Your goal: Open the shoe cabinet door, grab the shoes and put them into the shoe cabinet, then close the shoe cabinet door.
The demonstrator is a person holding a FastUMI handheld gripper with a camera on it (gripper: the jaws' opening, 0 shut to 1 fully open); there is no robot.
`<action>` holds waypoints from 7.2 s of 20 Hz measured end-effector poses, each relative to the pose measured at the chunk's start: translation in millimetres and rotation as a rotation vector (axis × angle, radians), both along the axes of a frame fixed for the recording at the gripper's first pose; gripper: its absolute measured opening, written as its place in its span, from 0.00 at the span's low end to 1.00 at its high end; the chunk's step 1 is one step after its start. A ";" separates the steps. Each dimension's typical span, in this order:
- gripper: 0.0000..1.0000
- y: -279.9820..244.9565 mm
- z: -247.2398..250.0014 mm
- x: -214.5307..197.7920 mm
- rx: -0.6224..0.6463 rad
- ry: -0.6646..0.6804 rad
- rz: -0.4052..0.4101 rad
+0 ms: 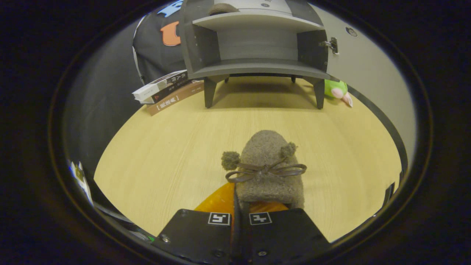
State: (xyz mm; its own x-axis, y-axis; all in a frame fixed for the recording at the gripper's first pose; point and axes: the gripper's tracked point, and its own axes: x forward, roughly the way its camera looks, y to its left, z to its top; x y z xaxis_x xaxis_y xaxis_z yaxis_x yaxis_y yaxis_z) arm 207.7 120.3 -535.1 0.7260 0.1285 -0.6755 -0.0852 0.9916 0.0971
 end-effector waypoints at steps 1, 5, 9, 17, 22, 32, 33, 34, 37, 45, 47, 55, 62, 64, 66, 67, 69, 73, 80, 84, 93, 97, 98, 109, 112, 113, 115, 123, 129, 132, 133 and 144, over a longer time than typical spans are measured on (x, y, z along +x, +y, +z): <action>0.06 -1.7 4.8 -0.8 0.000 -0.008 0.002; 0.05 -12.8 40.6 -6.1 0.019 -0.057 0.006; 0.05 -27.9 102.3 -11.3 0.060 -0.131 -0.001; 0.05 -49.1 280.1 0.4 0.081 -0.328 0.017; 0.05 -52.7 369.0 24.3 0.034 -0.441 0.011; 0.05 -68.4 453.9 160.4 -0.054 -0.536 -0.074; 0.05 -68.3 456.8 179.3 -0.056 -0.533 -0.084; 0.05 -71.0 457.6 199.0 -0.066 -0.525 -0.094; 0.05 -77.3 458.1 253.9 -0.140 -0.519 -0.113; 0.05 -76.7 403.5 358.1 -0.175 -0.384 -0.125; 0.05 -74.4 391.6 364.3 -0.108 -0.330 -0.142; 0.13 -71.6 379.4 369.6 -0.050 -0.237 -0.141; 0.70 -63.1 406.4 339.1 -0.054 -0.300 -0.120; 0.77 -63.7 409.1 326.0 -0.067 -0.314 -0.125; 0.84 -68.2 420.0 315.2 -0.095 -0.352 -0.141; 0.85 -67.7 425.1 308.9 -0.103 -0.365 -0.141; 0.85 -64.4 436.9 292.6 -0.098 -0.384 -0.136; 0.85 -50.1 464.2 245.1 -0.076 -0.451 -0.117; 0.97 -24.9 492.1 99.6 -0.053 -0.574 -0.041; 0.99 -28.0 498.1 2.9 -0.049 -0.633 -0.005; 0.99 -99.5 501.0 -165.6 -0.010 -0.674 -0.006; 0.99 -176.1 510.6 -197.2 -0.005 -0.690 -0.065; 0.99 -199.5 514.4 -200.6 -0.008 -0.701 -0.089; 0.99 -340.8 499.4 -130.9 0.057 -0.700 -0.018; 0.99 -320.5 490.9 -112.8 0.080 -0.682 0.088; 0.98 -322.6 491.7 -111.1 0.078 -0.690 0.102; 0.98 -315.5 493.6 -111.2 0.065 -0.685 0.160; 0.95 -257.2 490.7 -113.8 0.063 -0.677 0.193; 0.95 -184.1 488.4 -106.5 0.074 -0.662 0.171; 0.95 -145.0 488.6 -97.2 0.062 -0.665 0.159; 0.95 -134.2 486.6 -92.8 0.057 -0.664 0.153; 0.99 -14.7 486.4 -24.8 0.039 -0.659 0.163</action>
